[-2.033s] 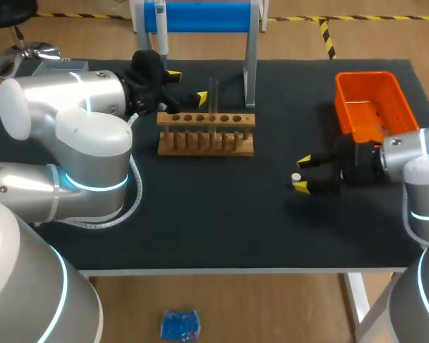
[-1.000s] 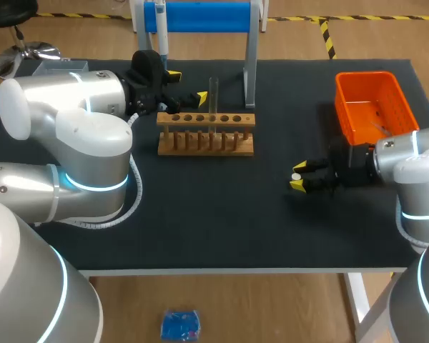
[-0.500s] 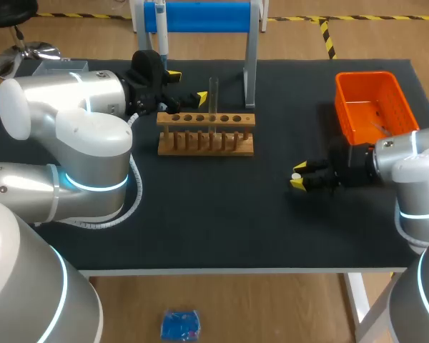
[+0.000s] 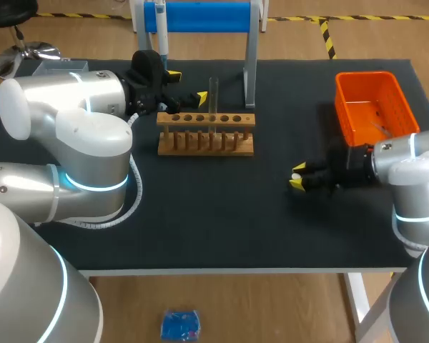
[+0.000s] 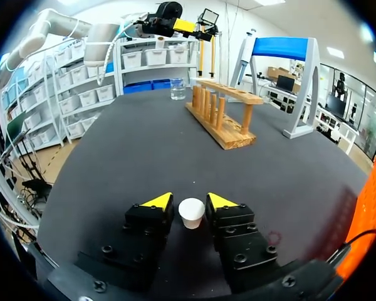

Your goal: Invert the test tube, pick up the pipette, mount the tip to pipette, aspirate from beaker and dispense into the tube, eject the tip, return the pipette, and cap with the stopper.

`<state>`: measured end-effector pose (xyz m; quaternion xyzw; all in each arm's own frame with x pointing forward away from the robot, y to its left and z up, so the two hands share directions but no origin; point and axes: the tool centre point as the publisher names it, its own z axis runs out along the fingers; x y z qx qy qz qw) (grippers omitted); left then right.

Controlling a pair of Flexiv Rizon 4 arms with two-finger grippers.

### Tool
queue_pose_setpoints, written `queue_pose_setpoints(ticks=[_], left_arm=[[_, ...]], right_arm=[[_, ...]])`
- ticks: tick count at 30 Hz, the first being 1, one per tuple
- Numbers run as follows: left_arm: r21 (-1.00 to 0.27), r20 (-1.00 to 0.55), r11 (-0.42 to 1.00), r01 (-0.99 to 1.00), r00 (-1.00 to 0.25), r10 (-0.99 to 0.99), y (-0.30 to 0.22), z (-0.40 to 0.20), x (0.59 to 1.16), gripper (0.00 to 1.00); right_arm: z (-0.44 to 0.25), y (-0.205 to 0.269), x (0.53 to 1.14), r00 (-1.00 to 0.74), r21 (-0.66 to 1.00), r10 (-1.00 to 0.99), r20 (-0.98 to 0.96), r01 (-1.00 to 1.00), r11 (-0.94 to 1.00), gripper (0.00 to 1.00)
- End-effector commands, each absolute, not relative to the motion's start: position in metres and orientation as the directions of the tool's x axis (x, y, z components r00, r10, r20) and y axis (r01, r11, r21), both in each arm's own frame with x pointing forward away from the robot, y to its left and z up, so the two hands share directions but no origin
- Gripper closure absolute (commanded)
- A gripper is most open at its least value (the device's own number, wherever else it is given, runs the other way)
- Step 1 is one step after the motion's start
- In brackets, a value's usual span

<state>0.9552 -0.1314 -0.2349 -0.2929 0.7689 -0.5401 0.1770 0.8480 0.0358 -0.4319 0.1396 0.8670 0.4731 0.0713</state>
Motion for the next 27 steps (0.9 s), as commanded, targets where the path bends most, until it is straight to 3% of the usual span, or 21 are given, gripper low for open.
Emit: queue_pose_setpoints(ticks=[1, 4, 7, 27], left_arm=[[-0.936, 0.044, 0.241, -0.257, -0.765, -0.642, -0.132, -0.236, 0.956, 0.00], [-0.936, 0.044, 0.241, -0.257, -0.765, -0.642, -0.132, -0.236, 0.956, 0.00], [-0.936, 0.044, 0.241, -0.257, -0.765, -0.642, -0.132, -0.236, 0.956, 0.00], [-0.936, 0.044, 0.241, -0.257, -0.765, -0.642, -0.132, -0.236, 0.956, 0.00]], right_arm=[[-0.432, 0.035, 0.847, -0.950, 0.840, 0.312, 0.007, 0.175, 0.513, 0.76], [-0.432, 0.035, 0.846, -0.950, 0.840, 0.314, 0.008, 0.177, 0.513, 0.78], [-0.432, 0.035, 0.846, -0.949, 0.840, 0.314, 0.008, 0.176, 0.513, 1.00], [-0.400, 0.027, 0.852, -0.941, 0.844, 0.339, 0.023, 0.200, 0.498, 1.00]])
